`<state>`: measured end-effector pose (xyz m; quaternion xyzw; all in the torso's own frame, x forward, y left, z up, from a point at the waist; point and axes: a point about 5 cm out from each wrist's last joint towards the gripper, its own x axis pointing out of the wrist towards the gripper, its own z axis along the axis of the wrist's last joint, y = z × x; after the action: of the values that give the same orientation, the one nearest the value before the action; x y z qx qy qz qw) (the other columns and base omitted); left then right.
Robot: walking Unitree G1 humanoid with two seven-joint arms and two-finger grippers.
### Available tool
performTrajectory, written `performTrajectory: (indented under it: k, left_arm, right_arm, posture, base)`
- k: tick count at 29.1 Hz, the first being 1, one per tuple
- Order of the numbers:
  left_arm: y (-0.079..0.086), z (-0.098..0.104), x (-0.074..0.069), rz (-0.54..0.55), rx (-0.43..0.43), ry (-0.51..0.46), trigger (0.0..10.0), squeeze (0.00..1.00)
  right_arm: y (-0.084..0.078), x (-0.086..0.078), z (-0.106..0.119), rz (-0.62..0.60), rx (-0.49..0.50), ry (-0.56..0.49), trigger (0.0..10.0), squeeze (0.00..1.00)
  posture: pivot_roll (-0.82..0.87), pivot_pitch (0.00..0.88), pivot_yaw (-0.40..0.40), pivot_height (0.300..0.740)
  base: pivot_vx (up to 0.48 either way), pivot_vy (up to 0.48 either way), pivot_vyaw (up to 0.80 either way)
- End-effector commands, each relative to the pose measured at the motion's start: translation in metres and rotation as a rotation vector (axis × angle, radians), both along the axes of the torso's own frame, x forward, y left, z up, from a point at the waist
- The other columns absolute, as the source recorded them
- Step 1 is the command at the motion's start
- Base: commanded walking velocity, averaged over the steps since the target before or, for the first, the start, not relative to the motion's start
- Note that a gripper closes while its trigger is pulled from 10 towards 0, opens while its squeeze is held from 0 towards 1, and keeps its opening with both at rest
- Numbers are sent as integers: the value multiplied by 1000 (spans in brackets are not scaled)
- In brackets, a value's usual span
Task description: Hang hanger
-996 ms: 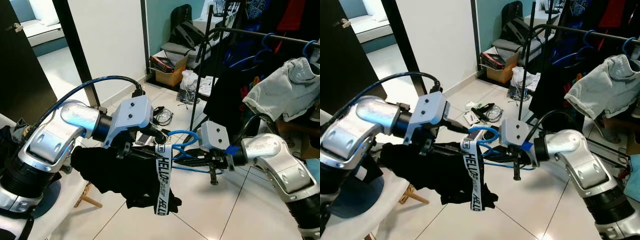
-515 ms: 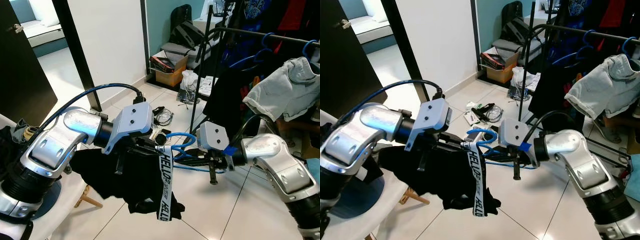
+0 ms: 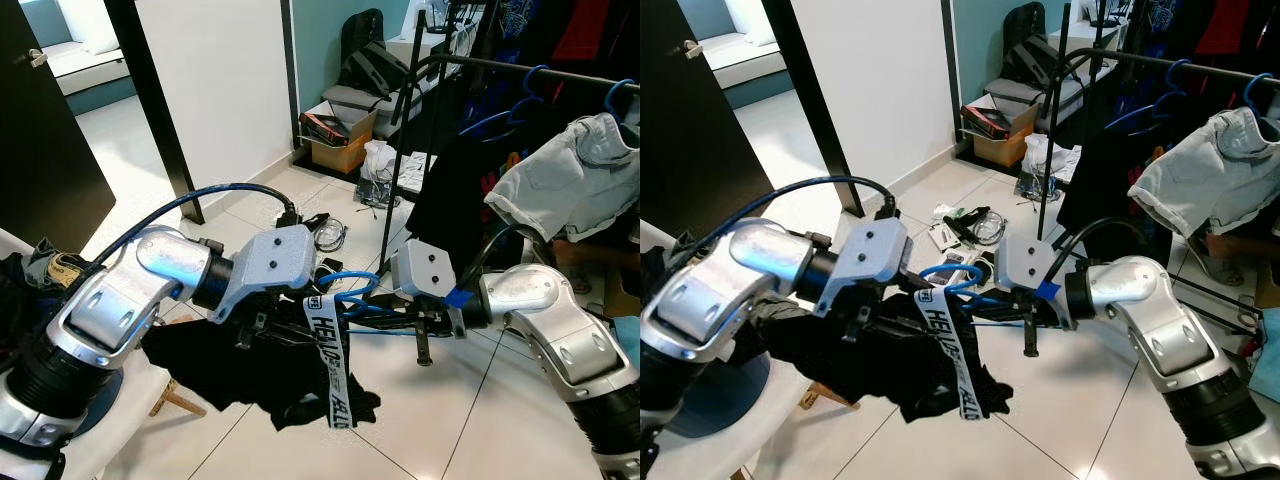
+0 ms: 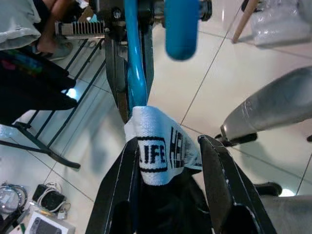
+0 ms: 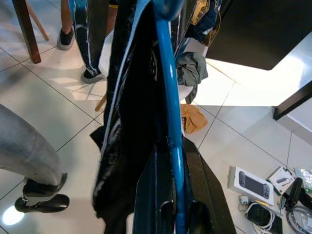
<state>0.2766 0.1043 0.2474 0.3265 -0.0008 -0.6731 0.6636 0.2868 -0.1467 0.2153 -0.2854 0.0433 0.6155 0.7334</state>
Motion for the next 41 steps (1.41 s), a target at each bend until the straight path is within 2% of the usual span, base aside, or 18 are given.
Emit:
performTrajectory:
  k: [1,5,7,18,19,21,22,24,25,26,28,30,33,35,36,37,39,41]
  left_arm:
    - [-4,-13,0,-2,18,46,0,0]
    - [-4,-13,0,3,18,49,0,0]
    - [-3,-15,6,39,37,16,0,0]
    - [-1,-11,17,98,43,-59,0,0]
    - [1,-8,20,108,34,-81,0,0]
    - [2,-6,22,113,27,-94,0,0]
    - [3,-1,23,112,9,-111,0,0]
    - [3,-1,23,112,9,-111,0,0]
    - [4,7,25,109,-13,-142,0,0]
    - [7,14,27,109,-30,-163,0,0]
    - [7,14,27,109,-30,-163,0,0]
    - [15,25,33,124,-40,-198,0,0]
    - [18,29,35,133,-39,-207,0,0]
    - [28,38,42,170,-39,-244,0,0]
    - [28,38,42,170,-39,-244,0,0]
    - [31,42,44,183,-38,-259,0,0]
    - [31,42,44,183,-38,-259,0,0]
    - [46,58,51,235,-60,-310,0,0]
  right_arm:
    - [9,-2,18,42,67,-58,10000,0]
    - [9,-2,18,43,68,-58,10000,0]
    - [10,-2,20,45,75,-61,10000,0]
    - [13,-1,23,42,107,-63,10000,0]
    - [14,0,23,32,124,-49,10000,94]
    - [14,0,23,25,134,-39,10000,94]
    - [13,1,23,10,147,-29,10000,886]
    - [13,1,23,10,147,-29,10000,886]
    - [10,2,22,-14,159,-23,10000,1000]
    - [6,3,21,-40,168,-22,10000,1000]
    - [6,3,21,-40,168,-22,10000,1000]
    - [-10,5,20,-114,173,-29,10000,1000]
    - [-16,5,20,-143,172,-34,10000,1000]
    - [-35,2,21,-218,175,-37,10000,1000]
    - [-35,2,21,-218,175,-37,10000,1000]
    - [-42,1,21,-243,175,-36,10000,1000]
    - [-42,1,21,-243,175,-36,10000,1000]
    - [-70,-12,17,-340,183,-2,10000,1000]
  posture:
    - [-50,0,96,740]
    - [-50,0,96,740]
    - [-50,0,94,740]
    - [-48,0,90,740]
    - [-48,0,92,740]
    - [-48,0,92,740]
    - [-48,0,95,740]
    - [-48,0,95,740]
    - [-48,0,97,740]
    - [-49,0,100,740]
    - [-49,0,100,740]
    - [-57,0,106,740]
    - [-57,0,106,740]
    - [-58,0,108,740]
    - [-58,0,108,740]
    - [-58,0,108,740]
    - [-58,0,108,740]
    - [-62,0,113,740]
  base:
    - [0,0,0]
    - [0,0,0]
    - [0,0,0]
    - [0,0,0]
    - [0,0,0]
    - [0,0,0]
    - [0,0,0]
    - [0,0,0]
    - [0,0,0]
    - [0,0,0]
    - [0,0,0]
    - [0,0,0]
    - [0,0,0]
    - [0,0,0]
    - [0,0,0]
    - [0,0,0]
    - [0,0,0]
    - [0,0,0]
